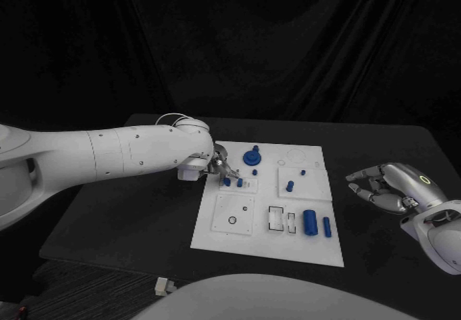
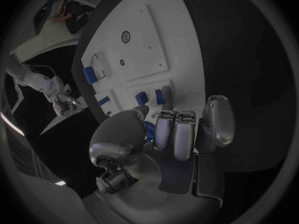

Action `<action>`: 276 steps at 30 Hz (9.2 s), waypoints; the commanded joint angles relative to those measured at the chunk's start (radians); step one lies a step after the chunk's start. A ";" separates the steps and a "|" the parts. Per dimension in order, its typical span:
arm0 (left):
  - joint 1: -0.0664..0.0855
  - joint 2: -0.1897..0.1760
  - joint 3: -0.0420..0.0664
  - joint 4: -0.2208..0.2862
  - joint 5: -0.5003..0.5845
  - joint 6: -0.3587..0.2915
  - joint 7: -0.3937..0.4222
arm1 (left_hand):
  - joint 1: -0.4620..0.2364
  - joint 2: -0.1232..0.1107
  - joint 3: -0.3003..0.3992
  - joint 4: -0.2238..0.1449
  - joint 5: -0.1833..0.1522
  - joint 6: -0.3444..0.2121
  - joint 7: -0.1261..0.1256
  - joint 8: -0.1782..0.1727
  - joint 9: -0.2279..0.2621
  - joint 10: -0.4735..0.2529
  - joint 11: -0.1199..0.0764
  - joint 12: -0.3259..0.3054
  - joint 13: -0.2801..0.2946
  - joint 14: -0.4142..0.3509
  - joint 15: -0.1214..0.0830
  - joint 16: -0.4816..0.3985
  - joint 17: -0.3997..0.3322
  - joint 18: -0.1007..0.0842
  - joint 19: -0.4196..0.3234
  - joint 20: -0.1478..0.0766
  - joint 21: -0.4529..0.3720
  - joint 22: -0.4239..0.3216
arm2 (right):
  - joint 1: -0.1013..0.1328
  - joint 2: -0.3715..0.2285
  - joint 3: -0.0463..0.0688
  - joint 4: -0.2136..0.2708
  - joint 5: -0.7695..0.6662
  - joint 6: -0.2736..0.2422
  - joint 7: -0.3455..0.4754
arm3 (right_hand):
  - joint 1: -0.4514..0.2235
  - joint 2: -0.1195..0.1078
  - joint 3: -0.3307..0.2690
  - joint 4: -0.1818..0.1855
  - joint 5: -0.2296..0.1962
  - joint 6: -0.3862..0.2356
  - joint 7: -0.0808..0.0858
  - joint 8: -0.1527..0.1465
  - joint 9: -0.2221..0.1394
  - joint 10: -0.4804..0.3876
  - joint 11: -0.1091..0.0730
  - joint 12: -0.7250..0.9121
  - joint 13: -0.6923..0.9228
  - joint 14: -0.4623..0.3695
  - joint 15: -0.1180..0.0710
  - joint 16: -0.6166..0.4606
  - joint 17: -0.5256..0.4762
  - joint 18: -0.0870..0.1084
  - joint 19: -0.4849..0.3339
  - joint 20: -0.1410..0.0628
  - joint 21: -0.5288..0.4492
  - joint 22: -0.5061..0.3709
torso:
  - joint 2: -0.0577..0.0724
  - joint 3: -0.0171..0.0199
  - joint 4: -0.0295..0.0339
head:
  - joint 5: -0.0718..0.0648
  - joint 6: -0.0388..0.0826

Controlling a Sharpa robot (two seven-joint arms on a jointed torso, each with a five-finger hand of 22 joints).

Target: Assemble the parts on the task board

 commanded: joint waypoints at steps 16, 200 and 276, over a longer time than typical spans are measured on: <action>-0.004 -0.010 -0.001 0.011 0.004 -0.022 0.039 | 0.109 0.022 0.004 -0.016 0.214 -0.001 -0.011 0.034 0.022 0.036 -0.007 -0.001 0.221 0.106 -0.004 0.003 0.263 0.015 -0.004 -0.007 0.000 0.172 | -0.003 0.001 0.001 -0.003 -0.002 0.008 -0.022 | 0.005 -0.001 0.006 -0.001 0.004 -0.006 0.003 -0.002 -0.001 -0.004 0.000 -0.006 -0.212 0.032 -0.004 -0.002 -0.001 0.002 -0.003 0.000 -0.005 0.146 | 0.000 0.0002 0.0000 | 0.000 0.000; -0.045 0.117 -0.001 -0.206 -0.842 -0.512 0.854 | 0.495 -0.222 0.237 -0.195 -0.122 -0.003 -0.088 -0.173 -0.780 -0.534 -0.030 -1.110 -0.886 -0.037 -0.036 -0.208 -0.080 0.011 0.027 -0.030 0.007 0.177 | 0.022 -0.073 0.001 0.084 -0.002 -0.039 0.009 | -0.006 -0.005 0.013 -0.006 0.016 0.001 0.000 0.002 0.000 -0.004 -0.002 -0.013 -0.216 0.032 -0.005 -0.006 -0.008 0.003 -0.004 -0.001 -0.010 0.145 | 0.040 -0.0129 -0.0073 | -0.036 0.000; -0.034 -0.070 -0.001 -0.052 -0.842 -0.597 0.812 | 0.515 -0.196 0.277 -0.248 -0.106 0.194 -0.043 -0.140 -0.768 -0.294 -0.032 -1.289 -1.062 -0.021 -0.038 -0.237 -0.141 0.006 0.051 -0.032 0.020 0.184 | 0.008 -0.070 0.001 0.069 -0.002 -0.017 -0.009 | -0.006 -0.006 0.016 -0.009 0.015 0.003 -0.001 0.003 0.000 -0.005 -0.004 -0.020 -0.222 0.031 -0.006 -0.011 -0.015 0.004 -0.006 -0.002 -0.018 0.143 | 0.030 -0.0106 -0.0012 | -0.023 0.000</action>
